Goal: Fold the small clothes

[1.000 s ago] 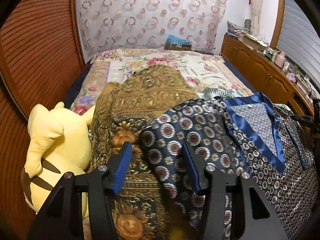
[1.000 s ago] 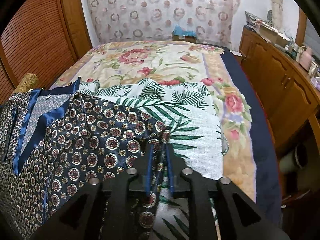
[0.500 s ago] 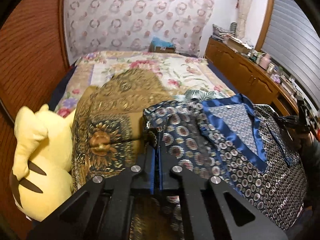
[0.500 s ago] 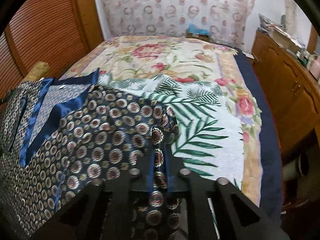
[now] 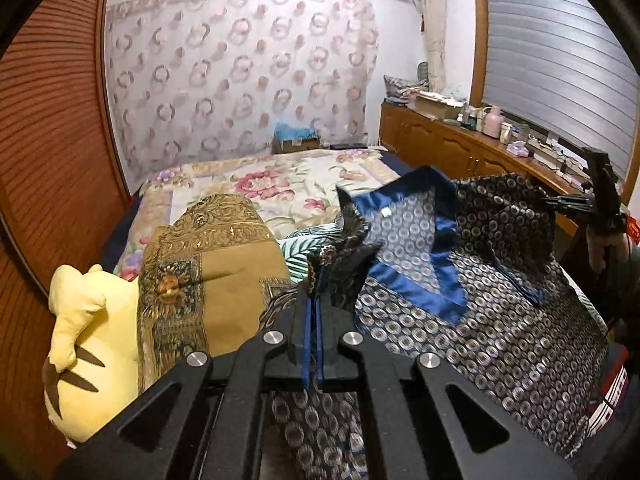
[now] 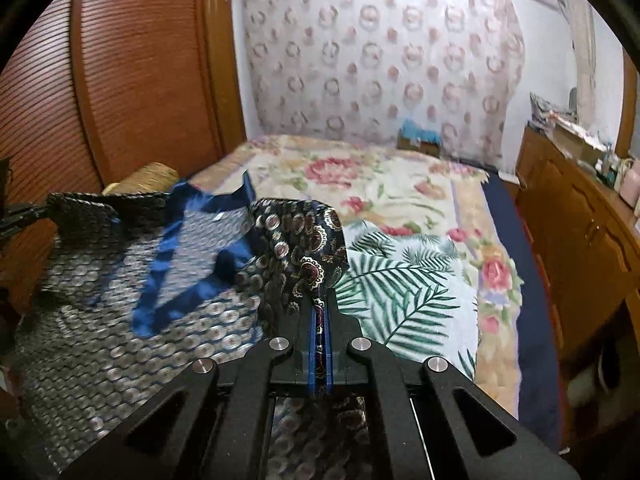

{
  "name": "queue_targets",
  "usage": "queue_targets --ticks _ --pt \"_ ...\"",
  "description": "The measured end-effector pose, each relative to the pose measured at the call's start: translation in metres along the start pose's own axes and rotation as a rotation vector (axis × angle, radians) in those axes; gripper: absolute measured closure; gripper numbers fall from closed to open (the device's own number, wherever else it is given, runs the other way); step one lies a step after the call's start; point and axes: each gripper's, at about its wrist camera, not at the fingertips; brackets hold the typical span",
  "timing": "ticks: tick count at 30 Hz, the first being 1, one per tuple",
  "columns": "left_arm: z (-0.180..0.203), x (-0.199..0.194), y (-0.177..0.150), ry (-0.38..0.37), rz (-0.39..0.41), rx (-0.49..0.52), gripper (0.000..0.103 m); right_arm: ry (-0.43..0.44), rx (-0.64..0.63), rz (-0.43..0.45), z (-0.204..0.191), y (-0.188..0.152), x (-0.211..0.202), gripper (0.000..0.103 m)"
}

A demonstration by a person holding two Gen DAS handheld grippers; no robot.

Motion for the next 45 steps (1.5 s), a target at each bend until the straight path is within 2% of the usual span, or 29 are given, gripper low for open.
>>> queue_targets --ticks 5,10,13,19,26,27,29,31,33,35,38,41,42,43,45 --pt "0.005 -0.038 -0.026 0.014 0.035 -0.02 0.101 0.011 -0.006 0.035 -0.017 -0.028 -0.048 0.101" --pt "0.009 -0.069 -0.07 0.032 0.037 -0.068 0.101 0.009 -0.001 0.041 -0.028 -0.075 -0.093 0.101" --pt "0.01 -0.082 -0.095 0.034 0.02 -0.1 0.101 0.012 0.017 0.01 -0.035 -0.106 -0.118 0.101" --pt "0.005 -0.104 -0.123 0.042 0.007 -0.159 0.101 -0.005 0.065 -0.081 -0.036 -0.165 -0.149 0.101" --pt "0.007 -0.11 -0.134 0.074 -0.04 -0.157 0.1 0.006 0.123 -0.131 -0.028 -0.198 -0.18 0.101" --pt "0.004 -0.11 -0.134 0.071 -0.044 -0.171 0.098 0.005 0.124 -0.144 -0.028 -0.201 -0.18 0.101" --pt "0.001 -0.113 -0.132 0.076 -0.028 -0.178 0.087 -0.001 0.121 -0.158 -0.029 -0.201 -0.181 0.101" --pt "0.0 -0.118 -0.127 0.085 -0.009 -0.173 0.073 -0.008 0.116 -0.157 -0.033 -0.186 -0.179 0.1" --pt "0.0 -0.12 -0.123 0.093 0.001 -0.159 0.068 -0.015 0.107 -0.146 -0.038 -0.176 -0.178 0.1" --pt "-0.001 -0.122 -0.117 0.102 0.014 -0.143 0.065 -0.033 0.09 -0.134 -0.043 -0.166 -0.175 0.095" --pt "-0.005 -0.123 -0.108 0.1 0.029 -0.138 0.064 -0.06 0.064 -0.12 -0.048 -0.16 -0.181 0.085" --pt "-0.014 -0.113 -0.101 0.099 0.023 -0.132 0.062 -0.078 0.051 -0.099 -0.049 -0.152 -0.186 0.056" --pt "-0.017 -0.108 -0.099 0.099 0.015 -0.131 0.049 -0.093 0.047 -0.095 -0.05 -0.151 -0.186 0.046" --pt "-0.022 -0.1 -0.096 0.101 0.009 -0.135 0.034 -0.099 0.047 -0.092 -0.051 -0.151 -0.184 0.045" --pt "-0.03 -0.085 -0.094 0.103 -0.003 -0.151 0.028 -0.108 0.047 -0.085 -0.051 -0.146 -0.177 0.044"
Point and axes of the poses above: each gripper's, at about its wrist camera, not at the fingertips, and x roughly the way its jaws point, z to its right, y to its top, and after that the axes turned 2 degrees about x, right-handed
